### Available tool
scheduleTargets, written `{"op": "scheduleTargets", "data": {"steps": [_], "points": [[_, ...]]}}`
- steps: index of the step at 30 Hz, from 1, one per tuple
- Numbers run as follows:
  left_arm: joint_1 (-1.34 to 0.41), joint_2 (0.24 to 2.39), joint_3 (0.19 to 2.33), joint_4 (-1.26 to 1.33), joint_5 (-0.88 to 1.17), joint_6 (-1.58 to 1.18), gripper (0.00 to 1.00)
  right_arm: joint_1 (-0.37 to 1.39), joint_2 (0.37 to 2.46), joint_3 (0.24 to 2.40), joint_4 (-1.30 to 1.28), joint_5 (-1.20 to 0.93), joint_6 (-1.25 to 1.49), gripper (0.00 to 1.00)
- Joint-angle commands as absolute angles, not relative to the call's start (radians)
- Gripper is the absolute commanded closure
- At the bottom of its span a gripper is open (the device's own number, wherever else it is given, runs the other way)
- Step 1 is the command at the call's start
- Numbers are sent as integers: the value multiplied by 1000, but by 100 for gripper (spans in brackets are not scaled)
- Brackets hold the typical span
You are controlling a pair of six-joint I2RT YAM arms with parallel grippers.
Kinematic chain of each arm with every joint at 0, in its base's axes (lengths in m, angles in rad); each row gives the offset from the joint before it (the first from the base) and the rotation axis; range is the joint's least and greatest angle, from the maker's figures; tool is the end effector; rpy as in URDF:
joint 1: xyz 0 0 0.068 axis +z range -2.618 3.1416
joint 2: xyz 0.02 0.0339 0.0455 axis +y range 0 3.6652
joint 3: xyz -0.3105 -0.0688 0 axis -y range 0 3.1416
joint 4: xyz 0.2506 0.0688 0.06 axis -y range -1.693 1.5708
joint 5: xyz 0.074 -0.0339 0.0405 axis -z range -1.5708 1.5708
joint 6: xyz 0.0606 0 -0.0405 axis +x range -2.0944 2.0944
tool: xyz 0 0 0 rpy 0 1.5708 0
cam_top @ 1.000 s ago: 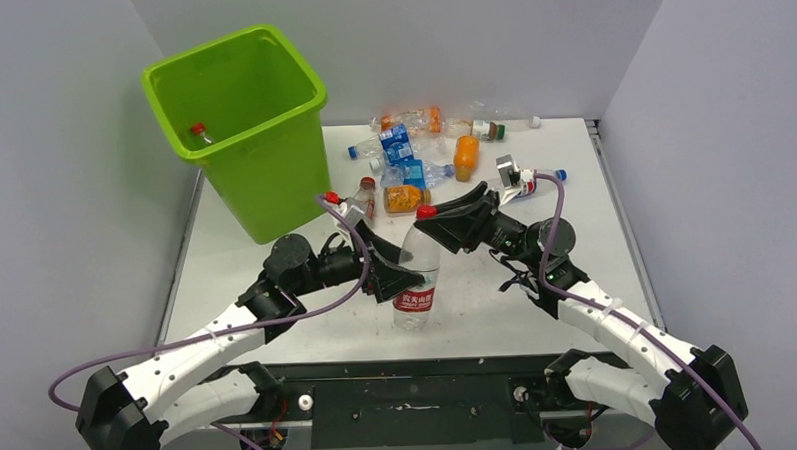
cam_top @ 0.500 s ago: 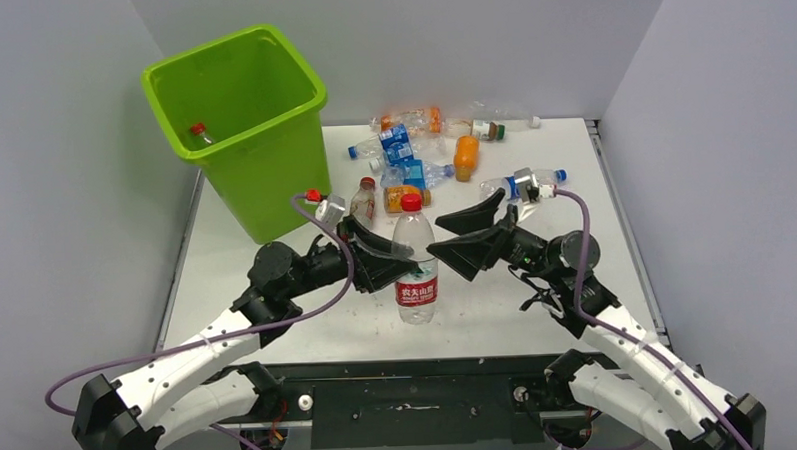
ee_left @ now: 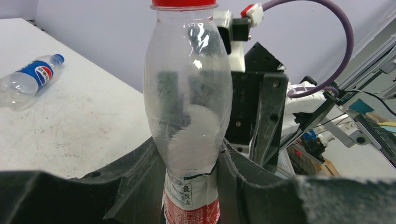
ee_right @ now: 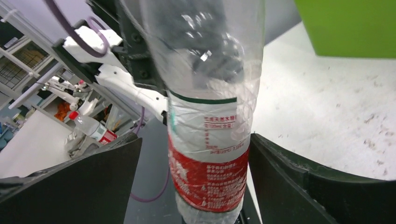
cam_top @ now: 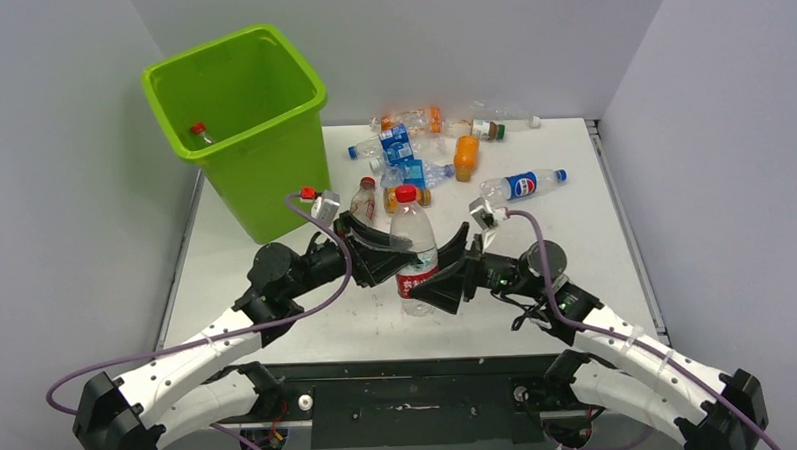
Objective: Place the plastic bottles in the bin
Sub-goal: Place the plastic bottle in the trash bin.
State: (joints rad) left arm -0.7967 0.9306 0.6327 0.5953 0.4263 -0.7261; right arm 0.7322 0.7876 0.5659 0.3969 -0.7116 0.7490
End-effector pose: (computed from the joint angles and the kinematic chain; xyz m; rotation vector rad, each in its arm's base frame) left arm 0.1325 -0.1714 0.3842 0.4643 1.4009 -1.5435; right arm 0.1049 0.1475 0.3579 -0.6689 1.5443 1.6601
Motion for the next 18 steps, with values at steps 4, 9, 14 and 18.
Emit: {"op": "scheduleTargets", "data": {"steps": [4, 9, 14, 18], "points": [[-796, 926, 672, 638, 421, -743, 69, 841, 861, 591, 402, -488, 648, 50], [-796, 892, 691, 551, 419, -721, 10, 861, 817, 559, 398, -409, 584, 66], [-781, 828, 741, 429, 218, -666, 3, 887, 763, 547, 316, -371, 482, 68], [-751, 897, 928, 172, 105, -619, 3, 930, 746, 559, 213, -280, 399, 69]]}}
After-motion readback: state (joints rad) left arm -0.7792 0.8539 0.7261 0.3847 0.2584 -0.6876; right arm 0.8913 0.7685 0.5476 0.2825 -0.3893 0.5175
